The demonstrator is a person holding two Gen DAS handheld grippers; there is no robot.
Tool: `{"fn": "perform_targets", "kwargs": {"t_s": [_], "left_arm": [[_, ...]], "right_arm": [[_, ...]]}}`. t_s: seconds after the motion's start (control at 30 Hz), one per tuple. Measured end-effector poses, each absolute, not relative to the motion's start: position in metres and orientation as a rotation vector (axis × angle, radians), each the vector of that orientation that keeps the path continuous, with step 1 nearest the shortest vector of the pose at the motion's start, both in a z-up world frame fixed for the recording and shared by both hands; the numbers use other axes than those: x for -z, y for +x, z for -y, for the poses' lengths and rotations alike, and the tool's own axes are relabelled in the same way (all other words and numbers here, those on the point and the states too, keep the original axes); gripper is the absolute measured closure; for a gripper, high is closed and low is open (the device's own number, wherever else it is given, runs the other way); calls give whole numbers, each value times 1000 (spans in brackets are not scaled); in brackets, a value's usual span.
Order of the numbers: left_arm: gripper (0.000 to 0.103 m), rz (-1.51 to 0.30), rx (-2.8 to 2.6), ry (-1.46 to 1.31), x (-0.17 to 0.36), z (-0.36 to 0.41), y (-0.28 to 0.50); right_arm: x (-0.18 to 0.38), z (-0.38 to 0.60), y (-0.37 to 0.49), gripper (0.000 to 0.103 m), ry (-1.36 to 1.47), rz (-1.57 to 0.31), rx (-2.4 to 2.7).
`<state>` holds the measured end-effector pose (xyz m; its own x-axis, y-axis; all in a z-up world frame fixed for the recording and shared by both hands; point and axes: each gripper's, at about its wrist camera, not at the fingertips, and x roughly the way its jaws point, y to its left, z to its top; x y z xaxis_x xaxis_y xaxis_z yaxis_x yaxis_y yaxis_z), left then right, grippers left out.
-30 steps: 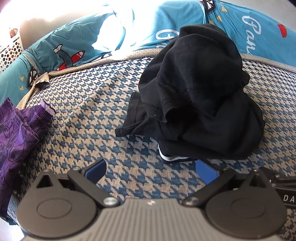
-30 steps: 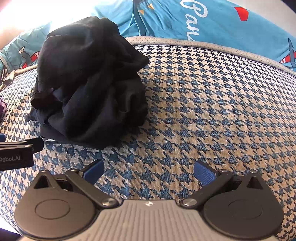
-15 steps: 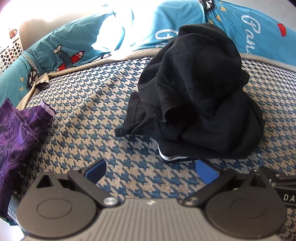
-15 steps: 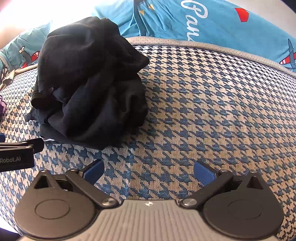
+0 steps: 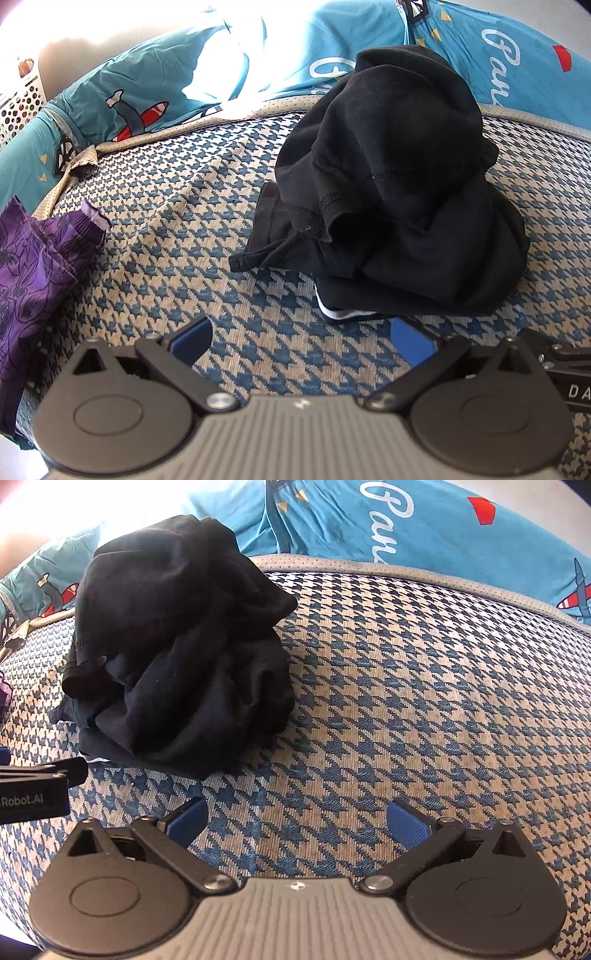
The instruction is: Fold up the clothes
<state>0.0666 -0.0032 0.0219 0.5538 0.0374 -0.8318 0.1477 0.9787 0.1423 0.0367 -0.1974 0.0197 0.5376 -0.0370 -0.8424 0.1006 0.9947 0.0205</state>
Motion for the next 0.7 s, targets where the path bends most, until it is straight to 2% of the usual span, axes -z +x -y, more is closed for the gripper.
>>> {"fn": "perform_targets", "kwargs": {"t_s": [0.7], "left_arm": [[0, -986, 59, 211, -20, 4, 68]], "right_arm": [[-19, 196, 37, 0, 72, -986, 89]]}}
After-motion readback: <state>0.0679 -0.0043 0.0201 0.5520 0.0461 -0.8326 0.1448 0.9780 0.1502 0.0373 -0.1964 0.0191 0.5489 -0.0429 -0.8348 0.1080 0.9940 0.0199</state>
